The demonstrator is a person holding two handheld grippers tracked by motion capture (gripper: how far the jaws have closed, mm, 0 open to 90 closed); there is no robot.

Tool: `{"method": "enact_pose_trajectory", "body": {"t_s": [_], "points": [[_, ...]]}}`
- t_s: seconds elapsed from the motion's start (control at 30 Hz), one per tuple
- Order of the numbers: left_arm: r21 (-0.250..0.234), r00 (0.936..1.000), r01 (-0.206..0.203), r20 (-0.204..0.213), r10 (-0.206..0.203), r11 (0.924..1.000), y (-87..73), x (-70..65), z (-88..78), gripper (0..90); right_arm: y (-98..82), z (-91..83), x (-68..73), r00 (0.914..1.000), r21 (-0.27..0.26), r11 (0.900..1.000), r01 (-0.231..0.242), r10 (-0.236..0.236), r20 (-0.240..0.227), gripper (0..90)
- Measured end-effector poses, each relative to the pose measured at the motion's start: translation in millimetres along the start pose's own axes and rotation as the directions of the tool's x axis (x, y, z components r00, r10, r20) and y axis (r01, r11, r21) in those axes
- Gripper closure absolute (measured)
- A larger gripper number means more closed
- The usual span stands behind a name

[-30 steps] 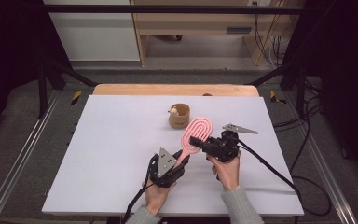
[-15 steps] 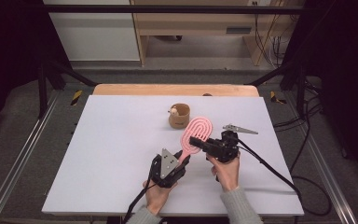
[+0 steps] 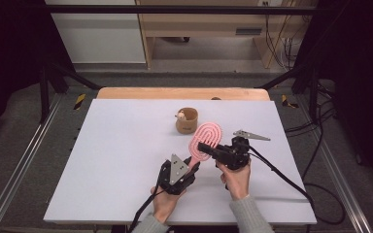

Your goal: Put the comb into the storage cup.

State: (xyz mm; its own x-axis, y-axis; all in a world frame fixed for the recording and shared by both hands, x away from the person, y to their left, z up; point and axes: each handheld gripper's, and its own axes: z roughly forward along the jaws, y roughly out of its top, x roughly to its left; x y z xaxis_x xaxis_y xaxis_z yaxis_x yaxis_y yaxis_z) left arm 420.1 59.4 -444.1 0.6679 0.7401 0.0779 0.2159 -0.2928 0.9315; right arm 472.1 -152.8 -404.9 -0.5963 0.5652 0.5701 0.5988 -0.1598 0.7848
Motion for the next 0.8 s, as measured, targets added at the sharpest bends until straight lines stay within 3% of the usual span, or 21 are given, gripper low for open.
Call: {"method": "enact_pose_trajectory", "body": {"t_s": [0.1, 0.23, 0.33, 0.37, 0.43, 0.57, 0.8], "points": [[0.002, 0.9999, 0.009, 0.010, -0.009, 1.0000, 0.2, 1.5, 0.6, 67.2, 0.4, -0.1, -0.3, 1.0000, 0.004, 1.000, 0.002, -0.002, -0.003, 64.3], [-0.006, 0.9998, 0.015, 0.014, -0.015, 0.9999, 1.9, 4.9, -1.2, 57.8, 0.5, 0.0, -1.2, 0.9998, 0.010, 1.000, 0.008, -0.008, 0.019, 64.4], [-0.017, 0.9989, 0.036, 0.031, -0.036, 0.9992, 4.5, 10.6, -4.4, 44.5, 1.3, -0.9, -1.5, 0.9990, 0.008, 1.000, 0.016, -0.016, 0.041, 64.4], [-0.014, 0.9981, 0.048, 0.041, -0.047, 0.9988, 5.7, 13.7, -5.2, 44.5, 1.6, -0.9, -1.8, 0.9990, 0.007, 1.000, 0.019, -0.019, 0.041, 64.4], [-0.016, 0.9951, 0.070, 0.071, -0.069, 0.9974, 7.7, 20.0, -7.2, 35.2, 2.6, -1.4, -2.5, 0.9980, -0.001, 1.000, 0.031, -0.030, 0.055, 64.4], [-0.021, 0.9917, 0.080, 0.102, -0.078, 0.9966, 10.3, 25.1, -10.7, 28.2, 4.4, -2.6, -3.1, 0.9966, -0.012, 0.999, 0.041, -0.040, 0.071, 64.4], [-0.022, 0.9844, 0.111, 0.140, -0.107, 0.9936, 19.7, 38.8, -18.4, 7.9, 11.0, -8.9, -3.3, 0.9943, -0.045, 0.997, 0.057, -0.053, 0.093, 64.3]]}}
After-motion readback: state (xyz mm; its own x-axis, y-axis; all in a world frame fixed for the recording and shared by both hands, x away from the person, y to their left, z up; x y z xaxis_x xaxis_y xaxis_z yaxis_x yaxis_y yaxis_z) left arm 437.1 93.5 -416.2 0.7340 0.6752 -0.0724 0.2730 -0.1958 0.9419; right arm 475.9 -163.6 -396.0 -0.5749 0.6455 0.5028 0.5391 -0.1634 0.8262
